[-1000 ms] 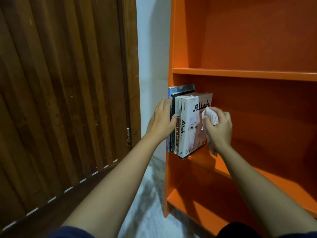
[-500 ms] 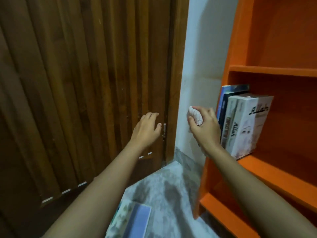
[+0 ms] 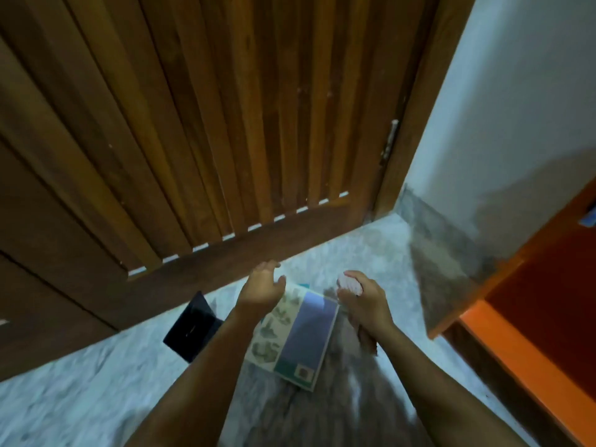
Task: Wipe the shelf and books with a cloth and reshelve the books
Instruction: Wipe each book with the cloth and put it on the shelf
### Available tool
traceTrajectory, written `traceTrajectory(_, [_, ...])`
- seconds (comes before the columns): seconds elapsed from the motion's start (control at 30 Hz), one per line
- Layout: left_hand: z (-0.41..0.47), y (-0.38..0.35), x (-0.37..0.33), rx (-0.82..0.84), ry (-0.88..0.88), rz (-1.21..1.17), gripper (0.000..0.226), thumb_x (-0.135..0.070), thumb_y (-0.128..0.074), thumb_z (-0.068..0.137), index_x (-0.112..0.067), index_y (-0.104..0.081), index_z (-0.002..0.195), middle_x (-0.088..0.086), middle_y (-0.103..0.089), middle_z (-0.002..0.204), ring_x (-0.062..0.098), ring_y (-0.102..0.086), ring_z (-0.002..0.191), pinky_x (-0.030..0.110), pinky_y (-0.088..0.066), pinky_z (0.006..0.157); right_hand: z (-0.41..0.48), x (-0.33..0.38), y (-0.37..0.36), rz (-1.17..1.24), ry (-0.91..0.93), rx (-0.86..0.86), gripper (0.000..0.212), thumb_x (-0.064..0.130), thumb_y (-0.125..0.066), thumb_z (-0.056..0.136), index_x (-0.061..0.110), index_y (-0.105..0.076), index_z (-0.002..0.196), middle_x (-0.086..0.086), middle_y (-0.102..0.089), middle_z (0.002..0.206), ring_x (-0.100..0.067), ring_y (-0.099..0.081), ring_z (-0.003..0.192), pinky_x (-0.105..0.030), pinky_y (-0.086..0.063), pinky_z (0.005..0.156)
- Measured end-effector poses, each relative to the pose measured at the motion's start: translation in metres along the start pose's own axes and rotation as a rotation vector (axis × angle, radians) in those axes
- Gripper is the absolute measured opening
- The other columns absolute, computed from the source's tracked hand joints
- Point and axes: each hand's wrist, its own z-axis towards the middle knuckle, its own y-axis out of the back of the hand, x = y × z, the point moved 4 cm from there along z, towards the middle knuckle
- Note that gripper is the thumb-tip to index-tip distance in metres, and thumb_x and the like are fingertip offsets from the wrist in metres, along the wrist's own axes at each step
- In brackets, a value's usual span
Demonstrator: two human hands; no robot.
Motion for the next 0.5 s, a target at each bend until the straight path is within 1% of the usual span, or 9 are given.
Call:
traceTrajectory(0.07, [0.004, -0.024, 0.034, 0.055, 0.090, -0.015, 0.034, -0.017, -0.051, 0.094, -0.005, -0.052, 0.126, 0.016, -0.054, 0.128, 0.029, -0.051, 0.118, 0.031, -0.037, 0.095, 0.001, -0.031, -0.028, 0.015, -0.078, 0.096, 0.022, 0.019, -0.059, 0.089, 0.011, -0.062, 0.109, -0.007, -0.065, 0.100, -0.011, -0.060, 0.075, -0.003, -0.042, 0.056])
traceTrajectory(0.1, [0.005, -0.036, 0.049, 0.100, 0.134, -0.011, 0.034, -0.018, -0.050, 0.095, -0.005, -0.051, 0.126, 0.017, -0.055, 0.126, 0.030, -0.053, 0.116, 0.031, -0.039, 0.092, 0.002, -0.048, -0.041, 0.039, -0.118, 0.138, 0.025, 0.015, -0.059, 0.091, 0.008, -0.061, 0.115, -0.009, -0.064, 0.106, -0.011, -0.059, 0.080, -0.001, -0.040, 0.056])
traceTrajectory(0.13, [0.006, -0.048, 0.064, 0.149, 0.180, -0.008, 0.036, -0.019, -0.050, 0.095, -0.005, -0.049, 0.128, 0.017, -0.055, 0.126, 0.030, -0.054, 0.115, 0.031, -0.041, 0.088, 0.003, -0.065, -0.054, 0.051, -0.158, 0.175, 0.031, 0.015, -0.058, 0.092, 0.009, -0.058, 0.122, -0.010, -0.062, 0.116, -0.015, -0.060, 0.092, -0.003, -0.040, 0.064])
traceTrajectory(0.2, [0.006, -0.069, 0.091, 0.215, 0.245, -0.036, 0.041, -0.021, -0.050, 0.095, -0.005, -0.042, 0.132, 0.016, -0.054, 0.128, 0.029, -0.055, 0.114, 0.029, -0.042, 0.081, 0.003, -0.095, -0.077, 0.021, -0.223, 0.238, 0.039, 0.025, -0.057, 0.093, 0.016, -0.052, 0.131, -0.007, -0.054, 0.133, -0.024, -0.053, 0.117, -0.016, -0.038, 0.082])
traceTrajectory(0.23, [0.007, -0.079, 0.104, 0.231, 0.264, -0.064, 0.044, -0.022, -0.051, 0.095, -0.005, -0.040, 0.133, 0.017, -0.053, 0.128, 0.030, -0.056, 0.112, 0.030, -0.044, 0.080, 0.004, -0.107, -0.087, 0.006, -0.253, 0.275, 0.040, 0.029, -0.055, 0.094, 0.019, -0.050, 0.133, -0.005, -0.052, 0.136, -0.025, -0.050, 0.121, -0.021, -0.036, 0.085])
traceTrajectory(0.3, [0.005, -0.095, 0.122, 0.264, 0.304, -0.109, 0.046, -0.023, -0.054, 0.094, -0.005, -0.039, 0.134, 0.017, -0.055, 0.127, 0.028, -0.059, 0.106, 0.032, -0.048, 0.077, 0.005, -0.125, -0.104, 0.015, -0.317, 0.320, 0.040, 0.031, -0.053, 0.094, 0.022, -0.049, 0.133, -0.005, -0.052, 0.135, -0.025, -0.052, 0.118, -0.027, -0.040, 0.086])
traceTrajectory(0.37, [0.002, -0.109, 0.132, 0.289, 0.338, -0.146, 0.043, -0.023, -0.053, 0.095, -0.005, -0.041, 0.131, 0.016, -0.058, 0.123, 0.027, -0.061, 0.100, 0.029, -0.046, 0.071, 0.005, -0.137, -0.117, 0.088, -0.371, 0.329, 0.038, 0.030, -0.058, 0.092, 0.022, -0.052, 0.128, -0.006, -0.057, 0.129, -0.024, -0.059, 0.108, -0.038, -0.050, 0.088])
traceTrajectory(0.43, [0.000, -0.120, 0.136, 0.306, 0.348, -0.146, 0.038, -0.020, -0.053, 0.095, -0.005, -0.043, 0.129, 0.015, -0.058, 0.121, 0.029, -0.061, 0.104, 0.028, -0.043, 0.071, 0.006, -0.142, -0.126, 0.156, -0.398, 0.334, 0.039, 0.030, -0.062, 0.089, 0.021, -0.052, 0.125, -0.007, -0.057, 0.126, -0.024, -0.060, 0.107, -0.046, -0.051, 0.091])
traceTrajectory(0.5, [-0.002, -0.129, 0.137, 0.328, 0.322, -0.140, 0.021, -0.016, -0.053, 0.095, -0.009, -0.048, 0.114, 0.009, -0.059, 0.111, 0.023, -0.061, 0.100, 0.025, -0.044, 0.070, 0.007, -0.140, -0.134, 0.206, -0.411, 0.315, 0.037, 0.028, -0.062, 0.090, 0.020, -0.050, 0.124, -0.003, -0.056, 0.125, -0.023, -0.058, 0.110, -0.042, -0.050, 0.092])
